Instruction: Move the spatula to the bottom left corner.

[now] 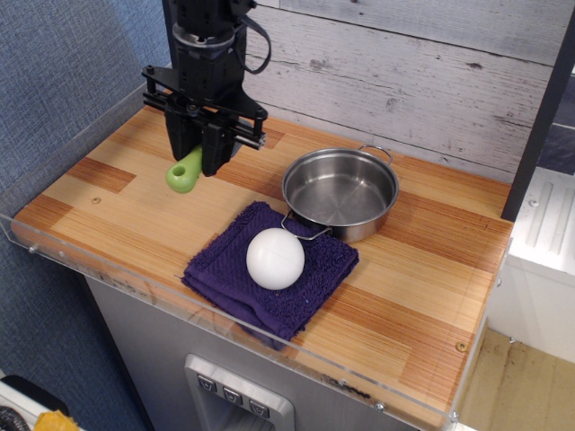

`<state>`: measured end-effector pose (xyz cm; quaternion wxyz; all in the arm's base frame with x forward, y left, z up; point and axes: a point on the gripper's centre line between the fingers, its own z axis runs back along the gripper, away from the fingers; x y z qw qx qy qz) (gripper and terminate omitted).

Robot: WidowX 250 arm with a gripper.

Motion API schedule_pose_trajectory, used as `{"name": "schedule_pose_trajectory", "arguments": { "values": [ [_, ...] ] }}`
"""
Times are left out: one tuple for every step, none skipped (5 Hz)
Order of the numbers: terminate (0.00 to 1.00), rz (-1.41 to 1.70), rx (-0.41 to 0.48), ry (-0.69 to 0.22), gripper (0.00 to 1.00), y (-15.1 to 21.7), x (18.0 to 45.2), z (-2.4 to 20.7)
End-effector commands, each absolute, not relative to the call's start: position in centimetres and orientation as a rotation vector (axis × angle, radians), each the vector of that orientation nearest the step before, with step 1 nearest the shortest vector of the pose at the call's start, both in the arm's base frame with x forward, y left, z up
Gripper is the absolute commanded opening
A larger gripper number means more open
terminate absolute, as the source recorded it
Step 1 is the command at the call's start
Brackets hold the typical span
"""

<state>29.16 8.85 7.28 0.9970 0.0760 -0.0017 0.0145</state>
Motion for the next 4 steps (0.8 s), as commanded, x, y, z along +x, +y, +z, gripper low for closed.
{"name": "schedule_pose_trajectory", "arguments": {
  "values": [
    [0.0, 0.015, 0.166, -0.054, 0.0, 12.7, 28.9, 7.0],
    [0.0, 0.041, 0.154, -0.053, 0.0, 14.6, 27.5, 6.7],
    [0.0, 0.068, 0.144, -0.039, 0.0, 15.9, 25.7, 6.2],
    [0.0, 0.079, 0.119, -0.021, 0.0, 16.3, 24.6, 4.8]
  ]
}}
